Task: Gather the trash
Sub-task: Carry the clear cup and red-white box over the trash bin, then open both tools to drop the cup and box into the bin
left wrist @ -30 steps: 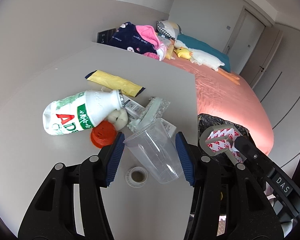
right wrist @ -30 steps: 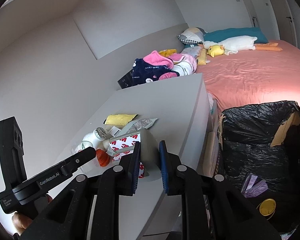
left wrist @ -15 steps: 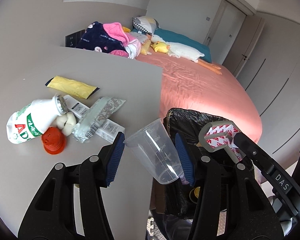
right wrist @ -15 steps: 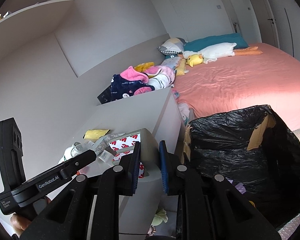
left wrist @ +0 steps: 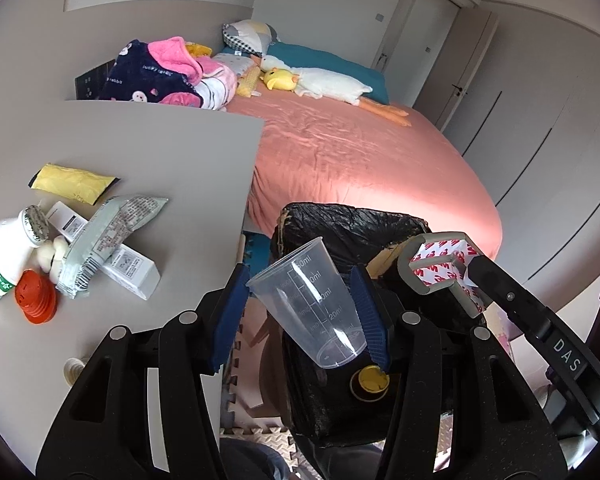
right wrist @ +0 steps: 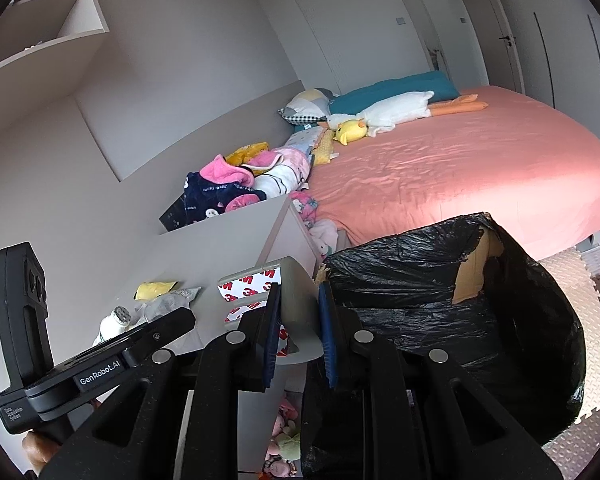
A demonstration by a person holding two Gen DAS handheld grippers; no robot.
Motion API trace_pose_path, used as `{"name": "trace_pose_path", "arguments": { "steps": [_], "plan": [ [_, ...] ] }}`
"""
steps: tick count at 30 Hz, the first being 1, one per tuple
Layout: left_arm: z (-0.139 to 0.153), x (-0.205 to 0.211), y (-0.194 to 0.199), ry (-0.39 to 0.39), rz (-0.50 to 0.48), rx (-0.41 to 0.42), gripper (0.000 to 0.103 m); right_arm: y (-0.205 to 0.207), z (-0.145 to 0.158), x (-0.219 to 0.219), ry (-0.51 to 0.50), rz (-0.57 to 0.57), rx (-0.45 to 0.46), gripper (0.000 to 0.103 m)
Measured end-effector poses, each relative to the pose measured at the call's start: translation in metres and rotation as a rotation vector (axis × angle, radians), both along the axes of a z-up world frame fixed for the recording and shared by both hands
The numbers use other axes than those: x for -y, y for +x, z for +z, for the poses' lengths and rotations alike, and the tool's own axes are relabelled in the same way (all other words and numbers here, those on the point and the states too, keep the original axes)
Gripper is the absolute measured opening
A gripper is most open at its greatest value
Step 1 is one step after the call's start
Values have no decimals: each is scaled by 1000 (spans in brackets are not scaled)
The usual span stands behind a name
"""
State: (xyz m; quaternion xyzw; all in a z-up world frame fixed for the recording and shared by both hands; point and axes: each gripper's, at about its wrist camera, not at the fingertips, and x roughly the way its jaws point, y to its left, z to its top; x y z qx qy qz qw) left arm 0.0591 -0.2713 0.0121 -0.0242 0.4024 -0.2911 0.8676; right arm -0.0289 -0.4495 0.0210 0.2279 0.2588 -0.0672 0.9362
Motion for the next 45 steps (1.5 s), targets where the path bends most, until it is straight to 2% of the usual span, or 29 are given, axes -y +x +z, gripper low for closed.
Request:
{"name": "trace_pose_path", "arguments": {
  "steps": [10,17,19,20,21,28,45],
  "plan": [
    [-1,29,-1,-2,-78,-8,52,-13,-1,25,-10,-69,-9,20],
    [-9,58,-6,-11,-203,-50,53,-26,-3,53,9,-145,-11,20],
    [-15,66,-8,-33,-285,-105,80,-32,-3,62,23,-193,-12,41],
    [-18,69,-8,-43,-298,-129,96,-36,-2,66,20,-239,-12,69],
    [-20,70,-9,-62,-304,-144,97,-41,-1,70,13,-292,-1,77],
    [-21,61,-7,-70,-270,-167,97,-49,2,82,4,-336,17,77],
    [-19,-3,3,-34,-105,-129,97,-16,-9,27,-27,-181,-12,77]
  ]
}}
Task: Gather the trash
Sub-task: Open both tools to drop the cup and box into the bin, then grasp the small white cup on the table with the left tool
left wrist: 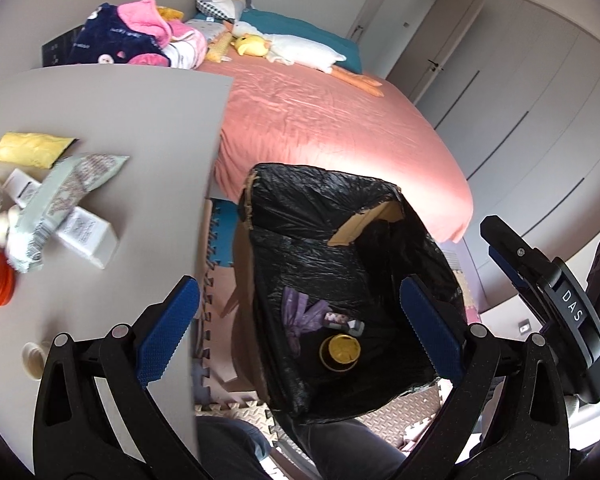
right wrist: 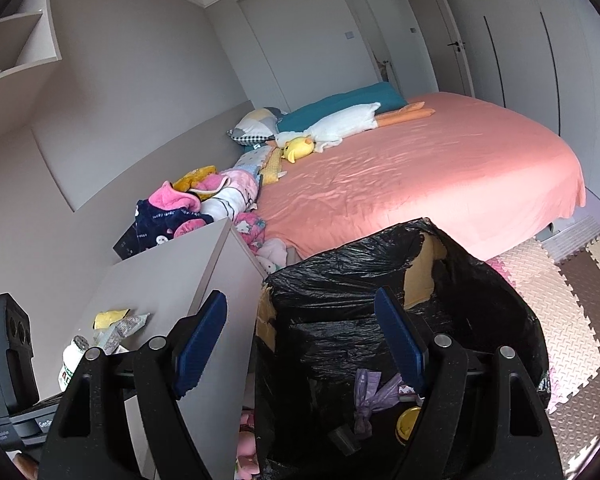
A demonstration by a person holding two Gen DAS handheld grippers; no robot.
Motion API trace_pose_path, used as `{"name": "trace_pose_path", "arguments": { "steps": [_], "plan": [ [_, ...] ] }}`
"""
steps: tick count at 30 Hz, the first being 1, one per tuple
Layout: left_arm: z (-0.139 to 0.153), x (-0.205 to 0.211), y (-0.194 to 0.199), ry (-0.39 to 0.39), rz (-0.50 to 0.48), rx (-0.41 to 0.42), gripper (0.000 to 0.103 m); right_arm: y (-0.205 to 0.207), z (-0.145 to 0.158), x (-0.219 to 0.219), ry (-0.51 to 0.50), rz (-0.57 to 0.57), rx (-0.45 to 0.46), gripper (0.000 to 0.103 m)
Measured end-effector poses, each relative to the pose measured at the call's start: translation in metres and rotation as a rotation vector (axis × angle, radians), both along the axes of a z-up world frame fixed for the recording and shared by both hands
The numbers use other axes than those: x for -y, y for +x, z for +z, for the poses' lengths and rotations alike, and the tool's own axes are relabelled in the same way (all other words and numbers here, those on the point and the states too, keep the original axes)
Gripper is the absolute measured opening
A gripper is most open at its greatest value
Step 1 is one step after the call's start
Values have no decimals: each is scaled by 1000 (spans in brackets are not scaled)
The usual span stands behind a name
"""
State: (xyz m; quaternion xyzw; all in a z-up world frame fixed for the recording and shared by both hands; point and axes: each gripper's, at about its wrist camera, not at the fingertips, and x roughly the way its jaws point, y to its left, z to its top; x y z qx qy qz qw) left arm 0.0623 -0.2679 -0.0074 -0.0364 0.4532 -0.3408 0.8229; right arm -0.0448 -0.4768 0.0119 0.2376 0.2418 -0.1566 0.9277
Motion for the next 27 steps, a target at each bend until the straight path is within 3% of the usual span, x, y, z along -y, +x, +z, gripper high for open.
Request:
{"name": "trace_pose_path", "arguments": {
  "steps": [16,24,27],
  "plan": [
    [-10,-73,2,57,139,11,97,28,-4,-62,-22,160,-28,77],
    [-18,-98,2,139,204,46,97,37,-9,-82,-25,215,-41,77],
    [-22,-104,2,184,223,65,85,41,-11,-88,-24,233,-47,77]
  ]
}}
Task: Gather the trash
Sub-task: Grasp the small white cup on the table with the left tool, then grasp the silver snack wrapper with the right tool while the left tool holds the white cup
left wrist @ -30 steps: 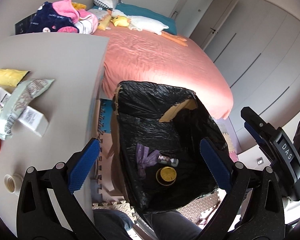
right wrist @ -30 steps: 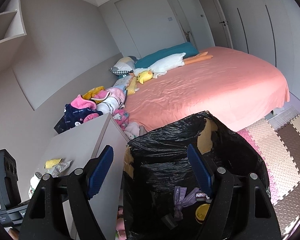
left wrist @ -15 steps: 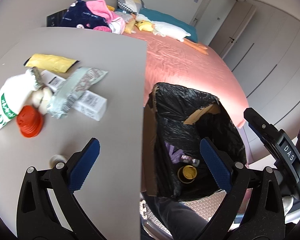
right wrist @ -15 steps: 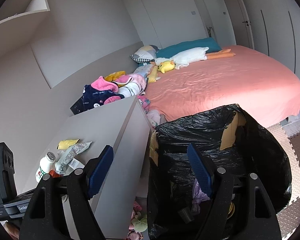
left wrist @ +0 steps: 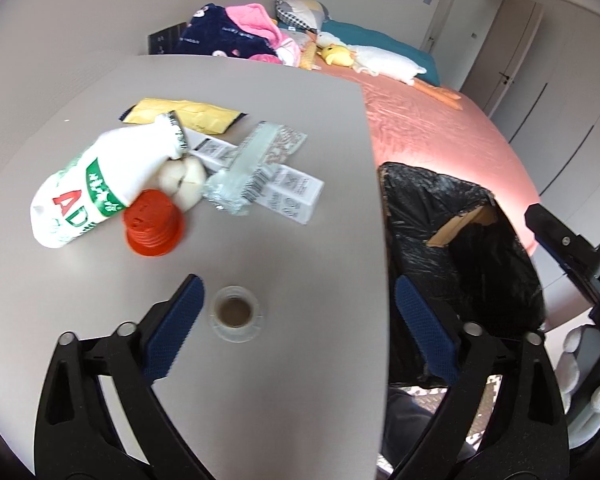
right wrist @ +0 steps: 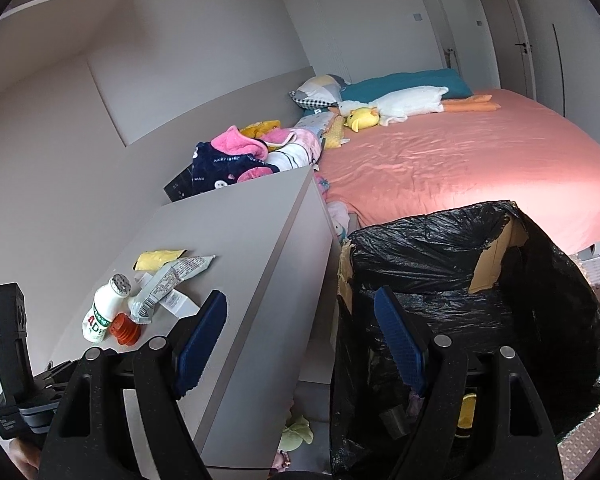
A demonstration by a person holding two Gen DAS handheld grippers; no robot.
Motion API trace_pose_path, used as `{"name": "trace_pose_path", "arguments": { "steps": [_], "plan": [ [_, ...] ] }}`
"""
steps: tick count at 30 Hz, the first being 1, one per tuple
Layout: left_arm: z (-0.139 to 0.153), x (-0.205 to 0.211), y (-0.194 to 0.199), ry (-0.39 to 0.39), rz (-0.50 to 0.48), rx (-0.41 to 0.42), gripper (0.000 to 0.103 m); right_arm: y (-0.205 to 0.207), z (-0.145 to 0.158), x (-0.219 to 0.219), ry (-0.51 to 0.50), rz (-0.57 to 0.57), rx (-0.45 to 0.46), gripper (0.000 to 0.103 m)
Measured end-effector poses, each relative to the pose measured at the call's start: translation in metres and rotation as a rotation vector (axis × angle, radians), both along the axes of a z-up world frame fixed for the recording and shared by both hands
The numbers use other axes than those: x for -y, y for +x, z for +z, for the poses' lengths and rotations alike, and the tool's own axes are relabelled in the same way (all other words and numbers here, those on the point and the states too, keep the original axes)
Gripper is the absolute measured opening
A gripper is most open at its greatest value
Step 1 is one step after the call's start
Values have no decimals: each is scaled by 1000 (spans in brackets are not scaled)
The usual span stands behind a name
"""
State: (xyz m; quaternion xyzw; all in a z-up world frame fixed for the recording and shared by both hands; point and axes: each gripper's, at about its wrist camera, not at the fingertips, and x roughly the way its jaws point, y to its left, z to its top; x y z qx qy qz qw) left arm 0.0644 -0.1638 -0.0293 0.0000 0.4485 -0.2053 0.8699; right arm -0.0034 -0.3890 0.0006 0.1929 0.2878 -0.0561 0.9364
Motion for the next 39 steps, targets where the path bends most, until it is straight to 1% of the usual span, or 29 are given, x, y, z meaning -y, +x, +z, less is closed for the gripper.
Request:
{"name": "trace_pose_path", "arguments": {
  "steps": [2,6,8,13,17,22,25,35,39],
  "plan": [
    [-4,-5,3,11,12,-8,80,3,-2,-4,1,14,-7,77],
    [-15,-10,5,32,13,-29,58,9,-6,-10,3,38,-19,77],
    [-20,-11,6,40,14,-36,52,12,-8,-13,4,49,-24,77],
    [-24,-14,9,61,27,-26,44,18,-12,-18,4,69,-35,77],
    [-24,-19,9,71,40,-7,30,25,-14,-22,6,82,-46,77],
    [-25,-26,5,80,66,23,30,31,-15,-28,8,95,-48,77],
    [-23,-33,7,65,83,21,30,35,-14,-33,9,108,-45,76],
    [-4,-49,8,42,103,53,30,58,-6,-62,-1,178,-33,76],
    [4,-58,7,35,119,71,30,70,-6,-74,15,219,-39,76]
  ]
}}
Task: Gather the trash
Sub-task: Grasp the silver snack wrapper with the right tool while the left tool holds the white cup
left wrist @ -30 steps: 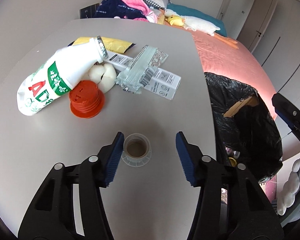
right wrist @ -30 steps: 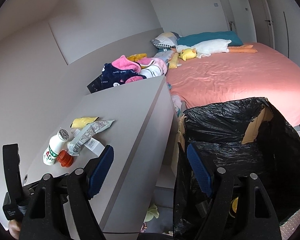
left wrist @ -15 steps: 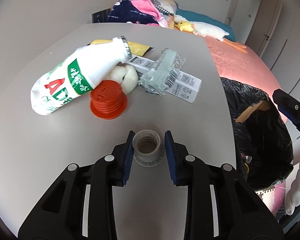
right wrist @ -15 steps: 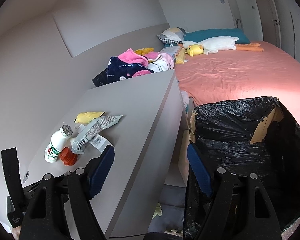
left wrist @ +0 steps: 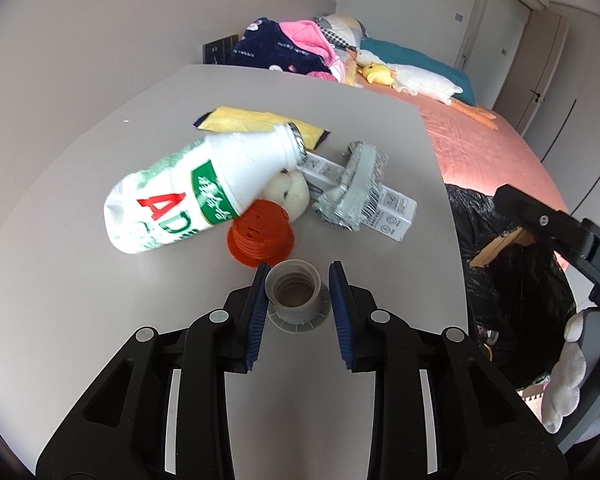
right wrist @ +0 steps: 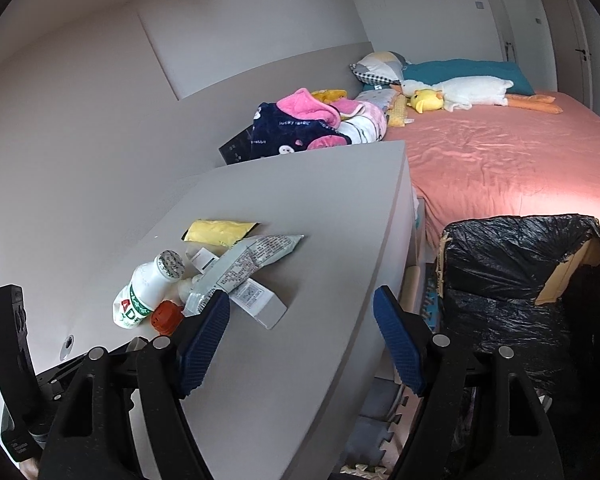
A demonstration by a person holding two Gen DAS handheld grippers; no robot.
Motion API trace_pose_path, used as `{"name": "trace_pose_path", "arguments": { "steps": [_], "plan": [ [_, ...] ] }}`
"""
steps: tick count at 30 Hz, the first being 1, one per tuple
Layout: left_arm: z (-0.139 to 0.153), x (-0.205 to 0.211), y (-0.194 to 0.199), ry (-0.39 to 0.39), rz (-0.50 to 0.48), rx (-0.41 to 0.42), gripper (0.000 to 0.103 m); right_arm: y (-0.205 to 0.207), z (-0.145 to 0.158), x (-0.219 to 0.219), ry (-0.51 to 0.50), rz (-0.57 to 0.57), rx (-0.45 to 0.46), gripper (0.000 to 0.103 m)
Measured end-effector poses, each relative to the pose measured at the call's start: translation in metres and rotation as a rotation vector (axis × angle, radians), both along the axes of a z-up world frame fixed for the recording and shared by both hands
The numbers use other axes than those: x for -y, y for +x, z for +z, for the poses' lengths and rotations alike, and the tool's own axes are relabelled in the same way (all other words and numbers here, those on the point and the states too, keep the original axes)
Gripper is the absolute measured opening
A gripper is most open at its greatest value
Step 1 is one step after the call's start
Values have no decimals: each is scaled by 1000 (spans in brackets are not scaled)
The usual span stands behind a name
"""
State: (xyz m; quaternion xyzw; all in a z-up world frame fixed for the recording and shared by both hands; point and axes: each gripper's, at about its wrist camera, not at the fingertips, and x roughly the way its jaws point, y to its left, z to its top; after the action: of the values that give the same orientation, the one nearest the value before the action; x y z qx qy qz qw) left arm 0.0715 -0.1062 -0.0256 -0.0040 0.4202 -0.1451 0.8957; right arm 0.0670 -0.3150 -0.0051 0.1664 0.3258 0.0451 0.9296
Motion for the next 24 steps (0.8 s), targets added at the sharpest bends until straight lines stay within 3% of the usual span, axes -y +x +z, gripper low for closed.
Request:
{"name": "trace_pose_path", "arguments": {
  "steps": [18,24],
  "plan": [
    [14,-40,8,-35,67,15,30,56,-7,-51,-8,49,-49,76],
    [14,-45,8,-42,74,11,30,73,-14,-67,-33,52,-96,70]
  ]
}}
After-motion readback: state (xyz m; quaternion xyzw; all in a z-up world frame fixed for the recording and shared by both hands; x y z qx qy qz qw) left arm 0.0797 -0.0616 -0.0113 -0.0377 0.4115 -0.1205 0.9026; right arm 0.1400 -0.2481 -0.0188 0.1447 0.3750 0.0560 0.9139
